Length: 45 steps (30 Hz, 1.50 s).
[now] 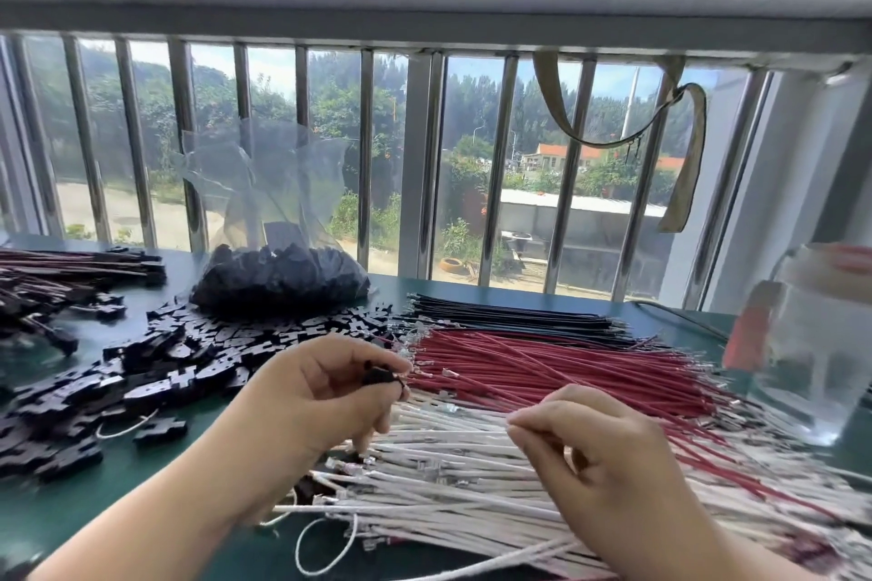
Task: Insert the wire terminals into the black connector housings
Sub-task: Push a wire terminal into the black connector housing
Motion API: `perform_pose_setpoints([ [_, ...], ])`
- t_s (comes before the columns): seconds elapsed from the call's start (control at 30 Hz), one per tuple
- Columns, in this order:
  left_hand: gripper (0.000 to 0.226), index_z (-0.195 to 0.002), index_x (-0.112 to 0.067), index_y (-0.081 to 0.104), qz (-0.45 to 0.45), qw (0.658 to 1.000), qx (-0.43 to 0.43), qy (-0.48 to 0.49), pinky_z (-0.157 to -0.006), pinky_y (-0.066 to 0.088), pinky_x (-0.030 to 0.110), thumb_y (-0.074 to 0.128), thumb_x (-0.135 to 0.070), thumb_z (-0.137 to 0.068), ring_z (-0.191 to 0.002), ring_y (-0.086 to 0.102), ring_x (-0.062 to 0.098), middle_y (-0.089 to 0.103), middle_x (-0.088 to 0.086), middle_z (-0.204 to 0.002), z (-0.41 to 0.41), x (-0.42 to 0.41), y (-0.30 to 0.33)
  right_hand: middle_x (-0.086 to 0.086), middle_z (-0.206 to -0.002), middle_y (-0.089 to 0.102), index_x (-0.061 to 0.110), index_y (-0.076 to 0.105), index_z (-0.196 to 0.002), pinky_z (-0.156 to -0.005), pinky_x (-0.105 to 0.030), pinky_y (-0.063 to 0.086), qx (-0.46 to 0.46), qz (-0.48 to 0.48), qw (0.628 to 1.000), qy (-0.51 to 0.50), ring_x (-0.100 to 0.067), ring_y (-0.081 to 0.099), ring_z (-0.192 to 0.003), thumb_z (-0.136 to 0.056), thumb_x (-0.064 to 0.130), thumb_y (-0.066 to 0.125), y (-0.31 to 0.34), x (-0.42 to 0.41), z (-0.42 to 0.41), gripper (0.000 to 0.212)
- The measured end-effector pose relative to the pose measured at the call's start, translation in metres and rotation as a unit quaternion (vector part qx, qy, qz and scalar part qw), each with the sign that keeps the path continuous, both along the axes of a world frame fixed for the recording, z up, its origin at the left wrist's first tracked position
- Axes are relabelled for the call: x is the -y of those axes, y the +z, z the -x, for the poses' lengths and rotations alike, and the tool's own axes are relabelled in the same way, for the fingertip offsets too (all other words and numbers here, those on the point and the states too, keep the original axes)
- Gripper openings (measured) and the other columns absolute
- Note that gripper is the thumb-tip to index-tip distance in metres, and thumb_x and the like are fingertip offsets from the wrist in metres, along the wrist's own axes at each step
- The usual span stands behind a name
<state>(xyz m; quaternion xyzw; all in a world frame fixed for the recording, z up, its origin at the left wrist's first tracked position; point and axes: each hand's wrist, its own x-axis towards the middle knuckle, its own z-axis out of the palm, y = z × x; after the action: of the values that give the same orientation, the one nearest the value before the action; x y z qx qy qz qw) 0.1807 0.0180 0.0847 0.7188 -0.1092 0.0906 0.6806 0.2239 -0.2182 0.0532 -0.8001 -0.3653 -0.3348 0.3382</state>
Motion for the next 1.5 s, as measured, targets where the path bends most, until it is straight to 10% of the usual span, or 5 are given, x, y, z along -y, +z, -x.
perform_pose_setpoints([
  [0.13,0.026,-0.085,-0.024,0.076,-0.117,0.993,-0.012,0.011,-0.048,0.044,0.019,0.071,-0.036,-0.062,-0.047,0.049,0.010,0.056,0.001,-0.050,-0.003,-0.002,-0.004,0.021,-0.085,0.060,0.020,0.071,-0.088,-0.064,-0.004,0.044,0.017,-0.017,1.000,-0.015,0.006,0.058,-0.078,-0.079,0.011,0.064,-0.001,0.001,-0.002,0.014],
  [0.23,0.007,-0.084,-0.016,0.069,-0.196,0.980,-0.007,0.009,-0.057,0.054,0.027,0.063,-0.019,-0.085,-0.055,0.063,0.014,0.071,0.001,-0.066,-0.005,0.002,-0.007,0.021,-0.090,0.063,0.024,0.072,-0.095,-0.072,-0.010,0.048,0.023,0.009,0.999,-0.030,0.006,0.059,-0.085,-0.082,0.011,0.063,-0.001,0.001,-0.001,0.021],
  [0.4,0.030,-0.092,-0.045,0.049,-0.191,0.981,-0.016,-0.017,-0.046,0.040,0.019,0.051,-0.015,-0.093,-0.046,0.045,0.005,0.053,-0.008,-0.052,-0.006,0.007,-0.015,0.021,-0.080,0.061,0.030,0.074,-0.086,-0.061,-0.018,0.048,0.024,0.005,1.000,-0.005,0.003,0.057,-0.074,-0.082,0.037,0.064,0.003,-0.002,0.005,0.013],
  [0.6,0.003,-0.087,-0.028,0.050,-0.110,0.978,-0.099,-0.146,-0.043,0.024,0.020,0.051,-0.028,-0.085,-0.044,0.028,0.013,0.037,0.013,-0.064,-0.002,0.006,-0.010,0.021,-0.079,0.060,0.029,0.069,-0.078,-0.058,-0.018,0.047,0.055,0.032,0.998,-0.010,0.006,0.053,-0.072,-0.083,0.034,0.062,0.005,-0.005,0.008,0.009],
  [1.5,0.042,-0.092,-0.011,0.066,0.048,0.977,-0.094,-0.184,-0.037,0.037,0.015,0.080,-0.037,-0.062,-0.037,0.048,0.011,0.071,0.022,-0.078,-0.019,0.016,-0.030,0.025,-0.067,0.058,0.036,0.066,-0.067,-0.054,-0.010,0.048,0.052,0.087,0.995,-0.025,0.011,0.055,-0.064,-0.076,0.043,0.062,0.012,-0.005,0.010,0.012],
])
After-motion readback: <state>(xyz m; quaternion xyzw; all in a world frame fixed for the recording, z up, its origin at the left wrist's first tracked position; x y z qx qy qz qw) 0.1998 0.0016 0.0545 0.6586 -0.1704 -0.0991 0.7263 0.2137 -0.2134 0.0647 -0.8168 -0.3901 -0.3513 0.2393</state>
